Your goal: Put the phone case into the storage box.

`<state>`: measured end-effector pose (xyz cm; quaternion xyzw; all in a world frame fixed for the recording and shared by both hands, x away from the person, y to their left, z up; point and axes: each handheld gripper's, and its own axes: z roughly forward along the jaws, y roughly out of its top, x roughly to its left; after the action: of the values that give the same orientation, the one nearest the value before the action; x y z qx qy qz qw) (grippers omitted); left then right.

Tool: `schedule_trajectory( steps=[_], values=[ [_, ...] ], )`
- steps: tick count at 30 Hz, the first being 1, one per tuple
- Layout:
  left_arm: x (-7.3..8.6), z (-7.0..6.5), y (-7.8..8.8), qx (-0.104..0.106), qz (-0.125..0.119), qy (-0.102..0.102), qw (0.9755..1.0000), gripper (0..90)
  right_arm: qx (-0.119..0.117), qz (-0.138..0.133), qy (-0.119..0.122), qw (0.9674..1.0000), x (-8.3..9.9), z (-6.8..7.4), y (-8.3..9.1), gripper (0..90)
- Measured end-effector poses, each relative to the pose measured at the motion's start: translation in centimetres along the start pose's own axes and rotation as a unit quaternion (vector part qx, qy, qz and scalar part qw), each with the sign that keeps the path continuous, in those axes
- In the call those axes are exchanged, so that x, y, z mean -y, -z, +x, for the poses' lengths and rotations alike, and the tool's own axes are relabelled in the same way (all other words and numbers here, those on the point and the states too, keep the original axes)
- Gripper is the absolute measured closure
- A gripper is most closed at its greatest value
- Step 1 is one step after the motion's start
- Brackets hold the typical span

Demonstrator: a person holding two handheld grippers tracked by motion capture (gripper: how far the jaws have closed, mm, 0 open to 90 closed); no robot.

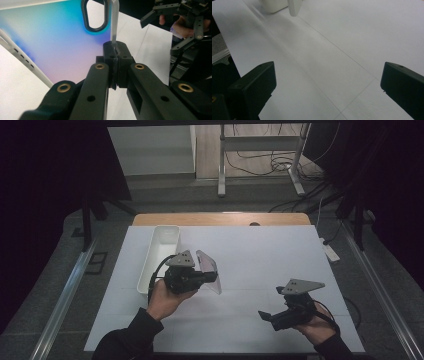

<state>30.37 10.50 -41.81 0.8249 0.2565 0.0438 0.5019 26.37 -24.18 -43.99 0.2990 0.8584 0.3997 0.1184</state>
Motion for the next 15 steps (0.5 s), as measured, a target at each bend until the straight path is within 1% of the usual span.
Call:
schedule_trajectory(
  steps=[4,7,11,15],
  values=[
    [-0.1,0.2,0.1,-0.006,-0.001,0.002,1.0,88.2,0.01,-0.002,0.001,1.0,0.3,-0.1,0.5,0.3],
    [-0.2,0.3,0.2,-0.009,-0.002,0.003,1.0,88.3,0.012,-0.005,-0.002,0.9999,0.5,-0.2,0.8,0.3],
    [-0.3,0.6,0.3,-0.016,-0.001,0.006,0.9999,88.3,0.016,-0.005,-0.012,0.9998,0.8,-0.4,1.2,0.1],
    [-0.3,0.9,0.4,-0.023,-0.002,0.008,0.9997,88.2,0.021,-0.008,-0.017,0.9996,1.1,-0.6,1.7,0.1]
  ],
)
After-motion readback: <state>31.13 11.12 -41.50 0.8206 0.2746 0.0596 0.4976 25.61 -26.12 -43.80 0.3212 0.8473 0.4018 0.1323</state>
